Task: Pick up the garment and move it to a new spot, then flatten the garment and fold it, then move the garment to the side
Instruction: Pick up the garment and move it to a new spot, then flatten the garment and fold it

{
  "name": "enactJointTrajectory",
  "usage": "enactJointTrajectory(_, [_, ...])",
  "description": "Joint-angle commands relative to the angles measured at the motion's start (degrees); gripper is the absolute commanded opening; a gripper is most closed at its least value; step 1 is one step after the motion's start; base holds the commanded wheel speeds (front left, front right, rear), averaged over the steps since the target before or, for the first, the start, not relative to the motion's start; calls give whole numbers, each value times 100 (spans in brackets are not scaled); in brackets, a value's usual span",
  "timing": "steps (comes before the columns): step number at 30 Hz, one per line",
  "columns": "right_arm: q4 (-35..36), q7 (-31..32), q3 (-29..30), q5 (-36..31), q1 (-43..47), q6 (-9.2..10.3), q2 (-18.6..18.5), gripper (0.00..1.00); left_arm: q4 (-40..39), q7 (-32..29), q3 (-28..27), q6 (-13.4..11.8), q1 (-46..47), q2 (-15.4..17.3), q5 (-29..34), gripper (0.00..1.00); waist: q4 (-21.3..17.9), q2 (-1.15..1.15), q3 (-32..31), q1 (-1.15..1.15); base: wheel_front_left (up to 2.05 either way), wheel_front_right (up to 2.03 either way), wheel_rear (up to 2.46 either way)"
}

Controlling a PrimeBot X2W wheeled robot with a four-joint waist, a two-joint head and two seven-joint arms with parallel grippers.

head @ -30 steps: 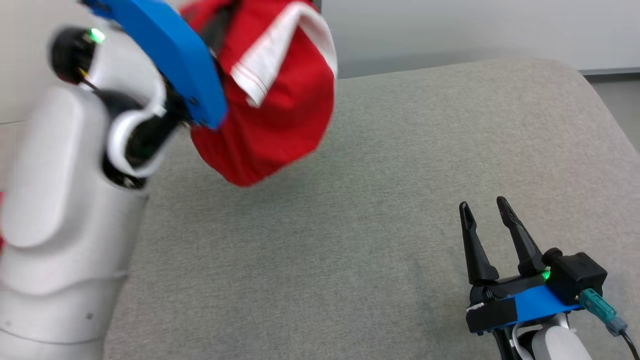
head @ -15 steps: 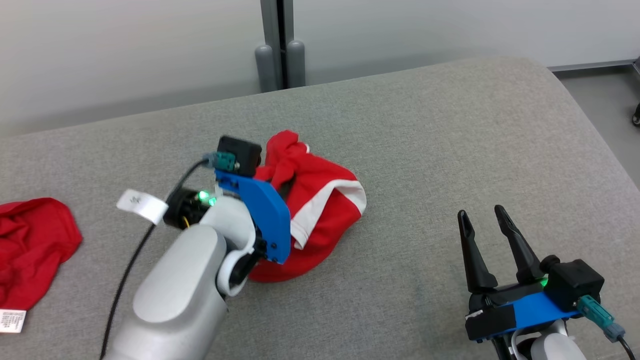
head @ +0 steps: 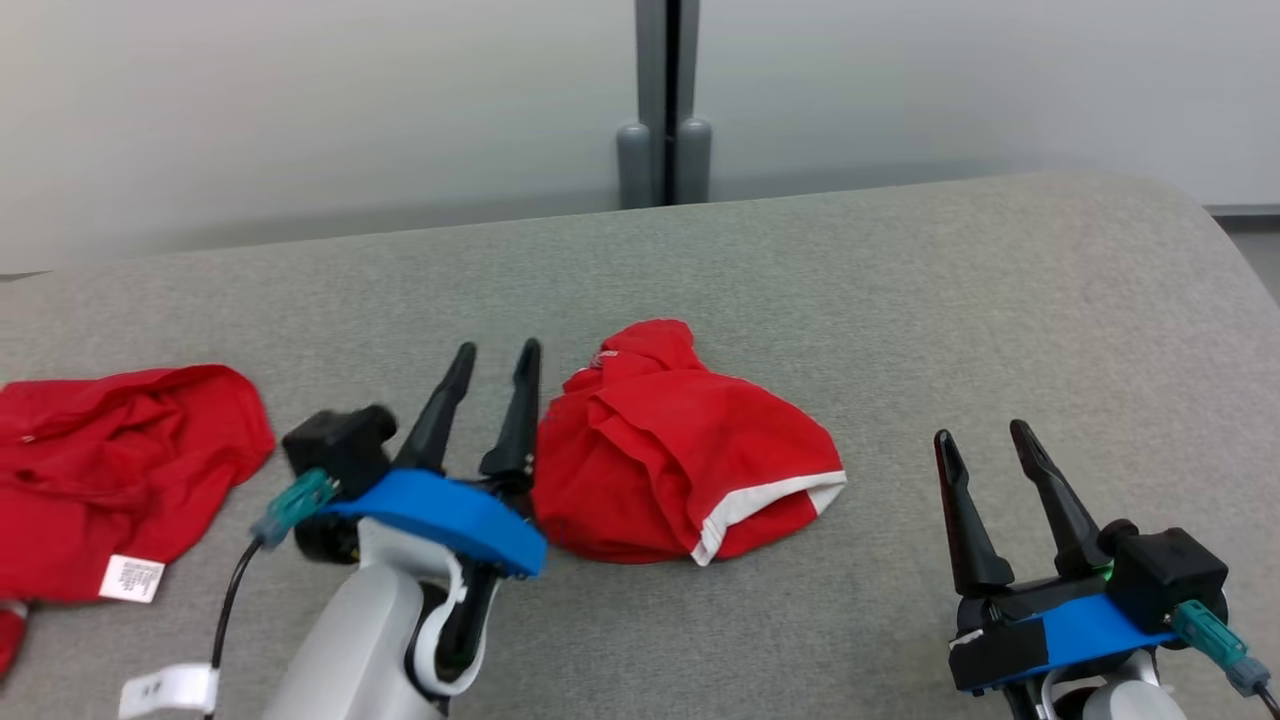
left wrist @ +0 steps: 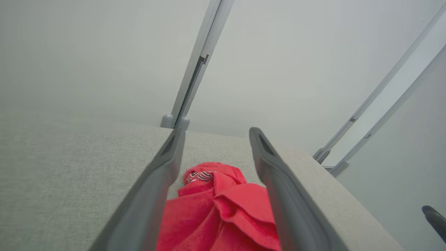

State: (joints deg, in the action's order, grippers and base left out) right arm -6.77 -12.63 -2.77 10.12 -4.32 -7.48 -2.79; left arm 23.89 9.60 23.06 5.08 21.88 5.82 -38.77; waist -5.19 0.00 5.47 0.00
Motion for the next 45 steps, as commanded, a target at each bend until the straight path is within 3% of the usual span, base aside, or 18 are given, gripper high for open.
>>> enactJointTrajectory(1, [43, 30, 12, -15, 56, -3, -18, 100, -41, 110, -70, -10, -96, 59, 1, 100, 109, 0, -48, 0, 0, 0, 0])
enactJointTrajectory(6, [122, 94, 108, -53, 106, -3, -19, 100, -249, 490, -361, -113, -527, 279, 220, 100, 309, 0, -90, 0, 0, 0, 0])
enactJointTrajectory(16, [85, 186, 199, -63, 278, -3, -18, 100, -635, 560, -985, -439, -1424, 647, 1055, 100, 467, 0, -233, 0, 0, 0, 0])
enactJointTrajectory(23, [-14, 221, 258, -50, 427, -3, -18, 100, -469, 562, -1019, -352, -1741, 861, 1330, 100, 510, 0, -314, 0, 0, 0, 0])
enactJointTrajectory(38, [-95, 217, 164, 22, 384, -3, -18, 100, -623, 562, -1192, -318, -1838, 832, 1455, 100, 535, 0, -300, 0, 0, 0, 0])
enactJointTrajectory(45, [-121, 369, -328, 45, -16, -3, -18, 100, -638, 562, -1192, -311, -1741, 804, 1486, 100, 563, 0, -195, 0, 0, 0, 0])
